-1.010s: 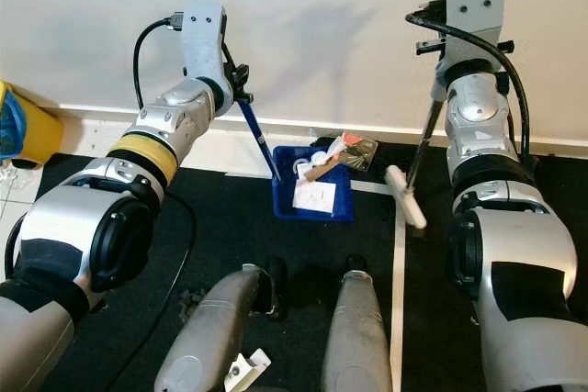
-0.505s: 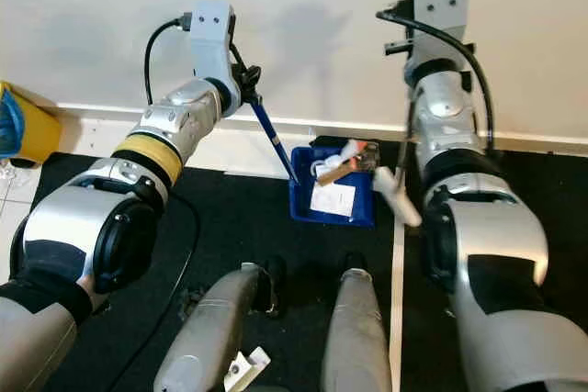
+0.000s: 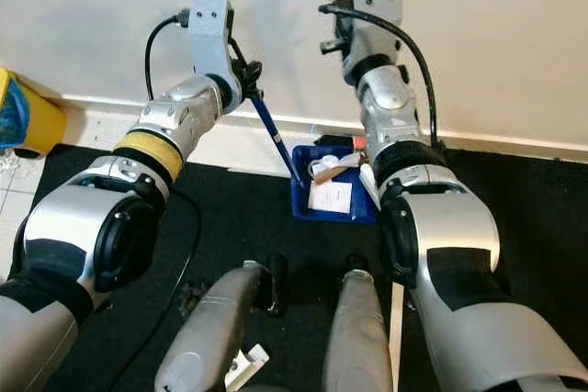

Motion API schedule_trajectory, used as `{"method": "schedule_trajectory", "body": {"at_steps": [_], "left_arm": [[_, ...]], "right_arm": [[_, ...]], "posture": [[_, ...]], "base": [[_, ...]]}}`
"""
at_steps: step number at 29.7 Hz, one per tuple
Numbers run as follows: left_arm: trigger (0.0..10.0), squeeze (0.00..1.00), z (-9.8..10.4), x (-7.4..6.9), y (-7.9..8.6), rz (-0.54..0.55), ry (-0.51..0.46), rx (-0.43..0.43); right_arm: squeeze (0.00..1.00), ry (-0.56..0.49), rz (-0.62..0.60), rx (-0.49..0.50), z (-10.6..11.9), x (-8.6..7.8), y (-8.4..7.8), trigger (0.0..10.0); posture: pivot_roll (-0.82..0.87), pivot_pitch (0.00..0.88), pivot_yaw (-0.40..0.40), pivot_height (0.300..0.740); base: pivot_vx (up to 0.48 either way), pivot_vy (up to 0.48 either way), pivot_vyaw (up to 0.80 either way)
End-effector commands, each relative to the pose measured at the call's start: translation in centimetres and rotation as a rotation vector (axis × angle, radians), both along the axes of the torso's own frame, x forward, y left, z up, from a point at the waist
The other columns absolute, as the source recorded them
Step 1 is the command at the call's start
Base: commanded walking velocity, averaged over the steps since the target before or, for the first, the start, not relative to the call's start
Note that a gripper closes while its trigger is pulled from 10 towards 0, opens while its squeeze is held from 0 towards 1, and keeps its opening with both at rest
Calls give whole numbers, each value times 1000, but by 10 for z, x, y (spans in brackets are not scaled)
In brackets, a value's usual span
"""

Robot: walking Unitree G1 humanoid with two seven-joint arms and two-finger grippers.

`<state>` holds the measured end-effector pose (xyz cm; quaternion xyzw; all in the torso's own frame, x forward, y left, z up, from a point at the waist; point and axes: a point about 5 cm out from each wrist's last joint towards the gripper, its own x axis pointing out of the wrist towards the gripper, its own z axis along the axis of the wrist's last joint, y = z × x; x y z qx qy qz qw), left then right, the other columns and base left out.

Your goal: Sweep floor

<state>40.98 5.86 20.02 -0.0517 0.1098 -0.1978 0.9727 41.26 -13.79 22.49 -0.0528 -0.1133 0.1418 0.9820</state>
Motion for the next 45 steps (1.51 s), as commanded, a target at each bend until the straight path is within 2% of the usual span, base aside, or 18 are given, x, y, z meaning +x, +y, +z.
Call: {"method": "schedule_trajectory", "body": {"at_steps": [1,5,6,9,13,16,17,18,19,21,25,31,36,37,38,41,45], "left_arm": [[10000,0,3,-1,-8,-29,-10,-50],[10000,0,0,-2,-9,-29,-7,-41],[10000,0,-2,-3,-10,-24,-8,-23],[10000,0,-2,-3,-13,-17,-9,-16],[10000,0,0,-3,-18,-17,-15,-15],[10000,0,1,-3,-18,-18,-16,-13],[10000,0,1,-3,-18,-23,-19,-5],[10000,0,1,-3,-18,-23,-19,-5],[10000,0,0,-3,-18,-25,-19,0],[10000,0,0,-3,-18,-25,-18,0],[10000,0,-5,-4,-15,-12,-12,28],[10000,0,-9,-4,-13,3,-7,64],[10000,0,-11,-5,-13,3,-3,75],[10000,0,-11,-5,-13,3,-3,75],[10000,0,-12,-5,-14,1,-3,79],[10000,0,-12,-5,-15,-3,-3,82],[10000,0,-12,-6,-16,-9,-1,83]], "right_arm": [[0,-99,113,59,16,-3,13,10000],[0,-147,184,54,22,-6,16,10000],[0,-185,240,52,26,-9,19,10000],[0,-237,310,49,33,-14,20,10000],[0,-302,370,64,44,-22,14,10000],[0,-322,365,60,47,-24,9,10000],[0,-353,328,43,54,-25,-4,10000],[0,-353,328,43,54,-25,-4,10000],[0,-371,305,22,58,-27,-14,10000],[0,-375,297,11,58,-28,-17,10000],[0,-393,279,-66,65,-43,-40,10000],[0,-412,229,-117,71,-60,-60,10000],[0,-441,127,-136,77,-75,-81,10000],[0,-441,127,-136,77,-75,-81,10000],[0,-445,83,-146,80,-79,-89,10000],[0,-430,9,-204,81,-82,-104,10000],[0,-330,-64,-256,60,-78,-120,10000]], "posture": [[127,355,138,740],[112,358,141,740],[103,360,145,740],[96,362,155,740],[91,362,163,740],[88,361,167,740],[83,358,169,740],[83,358,169,740],[81,358,169,740],[79,357,168,740],[73,358,165,740],[70,359,168,740],[62,357,178,740],[62,357,178,740],[58,357,180,740],[56,357,182,740],[54,358,184,740]], "base": [[0,0,0],[0,0,0],[0,0,0],[0,0,0],[0,0,0],[0,0,0],[0,0,0],[0,0,0],[0,0,0],[0,0,0],[0,0,0],[0,0,0],[0,0,0],[0,0,0],[0,0,0],[0,0,0],[0,0,0]]}}
